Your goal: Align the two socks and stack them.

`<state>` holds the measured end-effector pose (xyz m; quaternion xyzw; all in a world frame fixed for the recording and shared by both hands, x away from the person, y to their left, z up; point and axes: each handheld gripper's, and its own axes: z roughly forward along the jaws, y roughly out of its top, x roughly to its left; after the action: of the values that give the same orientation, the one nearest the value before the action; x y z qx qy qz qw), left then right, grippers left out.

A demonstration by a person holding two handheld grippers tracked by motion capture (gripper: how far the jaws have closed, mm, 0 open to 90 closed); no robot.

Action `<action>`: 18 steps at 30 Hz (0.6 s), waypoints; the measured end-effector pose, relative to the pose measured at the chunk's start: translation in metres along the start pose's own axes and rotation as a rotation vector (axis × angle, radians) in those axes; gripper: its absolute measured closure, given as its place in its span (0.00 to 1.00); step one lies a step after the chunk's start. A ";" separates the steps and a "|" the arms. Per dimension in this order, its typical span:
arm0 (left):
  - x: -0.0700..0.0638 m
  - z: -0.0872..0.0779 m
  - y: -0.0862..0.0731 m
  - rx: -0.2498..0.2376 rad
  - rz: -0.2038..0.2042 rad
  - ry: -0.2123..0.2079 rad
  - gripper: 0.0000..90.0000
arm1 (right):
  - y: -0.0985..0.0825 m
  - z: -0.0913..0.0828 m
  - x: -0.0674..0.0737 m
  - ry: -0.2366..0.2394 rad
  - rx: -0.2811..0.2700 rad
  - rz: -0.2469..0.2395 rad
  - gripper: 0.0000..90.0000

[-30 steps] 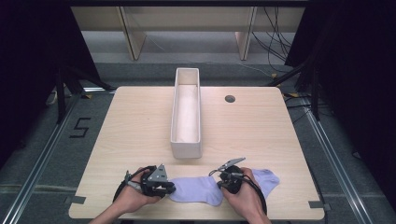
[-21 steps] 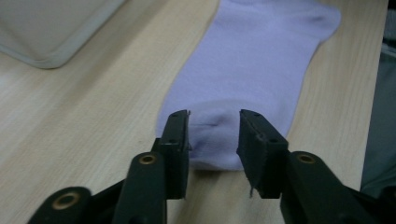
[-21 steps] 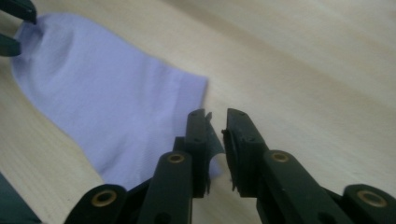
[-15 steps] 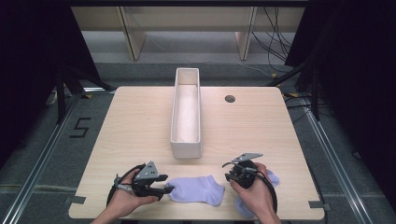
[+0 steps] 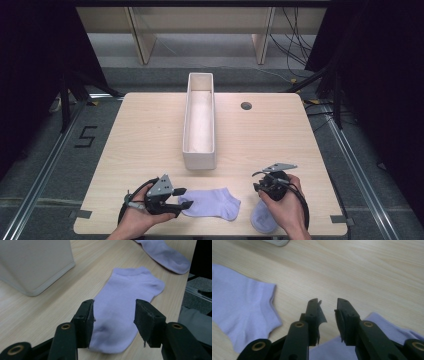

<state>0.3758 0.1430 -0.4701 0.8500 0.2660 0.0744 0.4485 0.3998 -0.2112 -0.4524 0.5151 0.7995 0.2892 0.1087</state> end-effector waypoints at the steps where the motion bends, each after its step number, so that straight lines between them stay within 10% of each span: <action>1: -0.002 0.003 0.002 -0.011 -0.004 -0.004 0.55 | 0.000 0.000 0.000 0.000 0.000 0.000 0.80; 18: -0.040 0.057 0.047 0.007 0.091 -0.131 0.56 | -0.007 -0.009 -0.037 -0.098 -0.006 0.058 0.72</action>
<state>0.3809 0.0595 -0.4611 0.8658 0.1974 0.0382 0.4583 0.4065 -0.2492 -0.4537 0.5512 0.7771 0.2691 0.1410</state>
